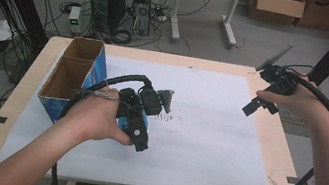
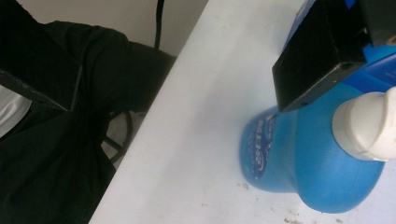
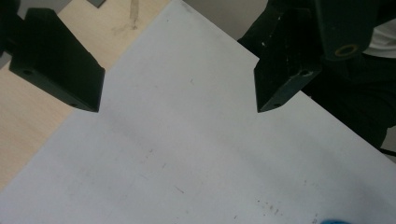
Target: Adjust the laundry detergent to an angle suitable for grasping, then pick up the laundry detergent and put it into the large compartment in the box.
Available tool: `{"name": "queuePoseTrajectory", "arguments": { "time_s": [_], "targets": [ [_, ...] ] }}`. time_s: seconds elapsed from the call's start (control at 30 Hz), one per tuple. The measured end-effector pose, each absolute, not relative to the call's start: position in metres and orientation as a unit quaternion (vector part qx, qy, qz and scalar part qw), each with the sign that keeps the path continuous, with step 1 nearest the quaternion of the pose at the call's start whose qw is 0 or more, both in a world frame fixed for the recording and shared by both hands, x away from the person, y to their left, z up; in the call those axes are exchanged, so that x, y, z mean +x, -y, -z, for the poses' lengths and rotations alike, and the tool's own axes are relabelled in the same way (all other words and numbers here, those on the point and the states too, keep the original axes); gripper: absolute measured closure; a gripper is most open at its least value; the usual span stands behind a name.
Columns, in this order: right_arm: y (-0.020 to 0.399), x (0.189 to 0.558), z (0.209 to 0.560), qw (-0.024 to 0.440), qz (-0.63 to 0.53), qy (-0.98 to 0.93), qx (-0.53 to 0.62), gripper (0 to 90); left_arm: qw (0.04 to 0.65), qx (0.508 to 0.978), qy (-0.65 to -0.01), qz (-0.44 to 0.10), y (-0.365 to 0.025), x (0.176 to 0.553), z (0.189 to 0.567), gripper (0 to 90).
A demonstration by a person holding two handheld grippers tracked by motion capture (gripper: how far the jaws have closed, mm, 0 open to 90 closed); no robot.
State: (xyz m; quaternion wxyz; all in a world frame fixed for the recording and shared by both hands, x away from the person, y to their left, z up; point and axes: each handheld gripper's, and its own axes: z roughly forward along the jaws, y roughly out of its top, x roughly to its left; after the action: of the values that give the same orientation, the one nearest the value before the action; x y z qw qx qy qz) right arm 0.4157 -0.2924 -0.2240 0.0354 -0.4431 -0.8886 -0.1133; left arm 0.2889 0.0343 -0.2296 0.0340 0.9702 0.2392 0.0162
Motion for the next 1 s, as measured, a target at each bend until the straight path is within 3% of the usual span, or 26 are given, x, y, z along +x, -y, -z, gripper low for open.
{"name": "queuePoseTrajectory", "arguments": {
  "time_s": [0.63, 1.0],
  "targets": [
    [0.286, 0.422, 0.222, 0.034, 0.117, 0.891, -0.437, 16.3, 0.043, 0.972, -0.229, -0.025, -0.037, 0.295, 0.214, 2.3],
    [0.289, 0.426, 0.226, 0.036, 0.117, 0.89, -0.44, 16.3, 0.04, 0.971, -0.234, -0.035, -0.047, 0.323, 0.208, 2.6]
  ]
}}
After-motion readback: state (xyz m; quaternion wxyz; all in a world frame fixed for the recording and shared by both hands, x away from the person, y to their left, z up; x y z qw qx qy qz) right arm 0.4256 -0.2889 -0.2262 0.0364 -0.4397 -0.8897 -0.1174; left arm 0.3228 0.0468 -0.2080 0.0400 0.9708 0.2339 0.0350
